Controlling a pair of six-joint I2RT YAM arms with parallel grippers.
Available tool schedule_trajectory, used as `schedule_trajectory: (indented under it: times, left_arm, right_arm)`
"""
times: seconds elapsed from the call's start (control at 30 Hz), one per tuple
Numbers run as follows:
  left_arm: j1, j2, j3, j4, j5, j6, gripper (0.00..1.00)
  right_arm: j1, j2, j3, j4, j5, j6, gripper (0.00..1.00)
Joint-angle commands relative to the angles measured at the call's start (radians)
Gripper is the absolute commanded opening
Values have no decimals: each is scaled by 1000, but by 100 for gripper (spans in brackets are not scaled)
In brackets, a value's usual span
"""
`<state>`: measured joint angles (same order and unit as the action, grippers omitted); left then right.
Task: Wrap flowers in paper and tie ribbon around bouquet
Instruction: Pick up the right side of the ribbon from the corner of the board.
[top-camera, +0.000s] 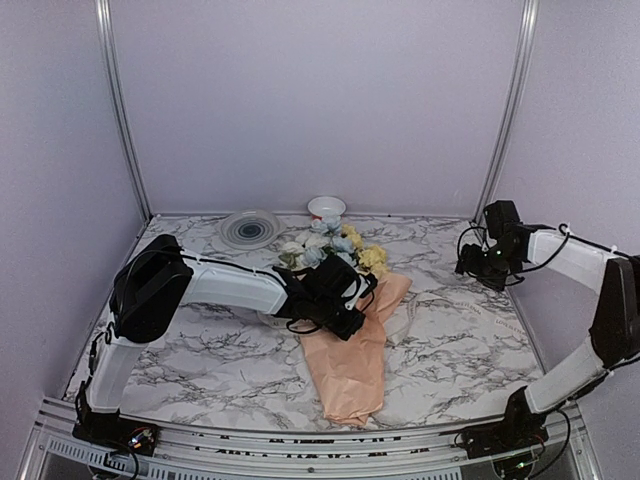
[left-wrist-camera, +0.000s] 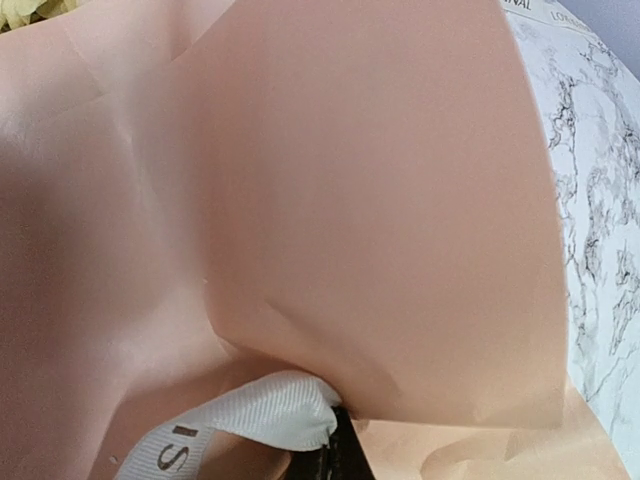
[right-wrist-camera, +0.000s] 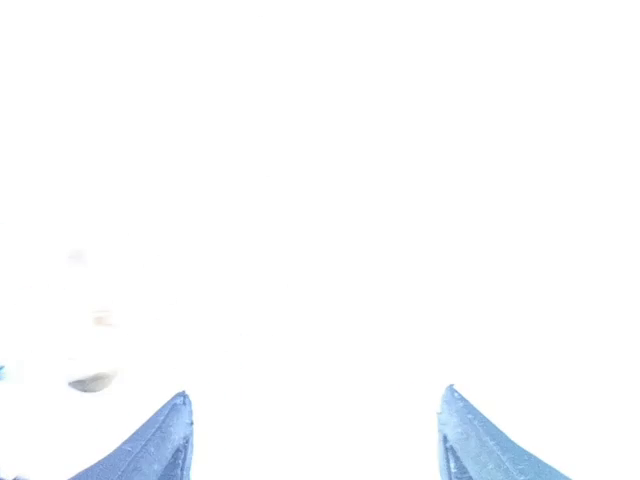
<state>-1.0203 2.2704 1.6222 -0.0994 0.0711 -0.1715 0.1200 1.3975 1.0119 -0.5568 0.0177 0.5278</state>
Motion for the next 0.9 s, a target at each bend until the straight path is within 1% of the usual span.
schedule_trajectory:
  times: [0.0, 0.07, 0.17, 0.23, 0.37, 0.47, 0.53, 0.63, 0.7, 0.73, 0.83, 0.87]
  left_arm:
    - [-2, 5, -19, -65, -1, 14, 0]
    - [-2, 4, -20, -66, -1, 16, 0]
    - [-2, 2, -23, -66, -1, 15, 0]
    - [-2, -1, -24, -65, 1, 15, 0]
    - [-2, -3, -23, -66, -4, 21, 0]
    - [-3, -6, -25, -65, -7, 24, 0]
    - [-3, -6, -25, -65, -8, 24, 0]
    - [-2, -8, -28, -65, -8, 26, 0]
    - [-3, -11, -31, -65, -11, 27, 0]
    - [-2, -13, -31, -65, -14, 28, 0]
    - [-2, -15, -34, -65, -21, 34, 0]
    - [-3, -17, -36, -66, -25, 36, 0]
  right_arm:
    - [-77, 139, 26, -127, 156, -88, 83]
    - [-101, 187, 30, -124, 120, -114, 84]
    - [-102, 221, 36, -113, 88, -146, 84]
    - [-102, 235, 45, -111, 76, -159, 87]
    - [-110, 294, 53, -124, 38, -199, 88]
    - [-114, 333, 44, -125, 2, -224, 86]
    - [-115, 351, 30, -112, -51, -241, 82]
    - [-115, 358, 4, -94, -94, -244, 70]
    - [-115, 352, -18, -85, -110, -245, 56]
    - [-116, 345, -29, -77, -121, -245, 41]
    - [-115, 327, -55, -62, -128, -244, 5]
    - [-115, 319, -56, -60, -118, -243, 0]
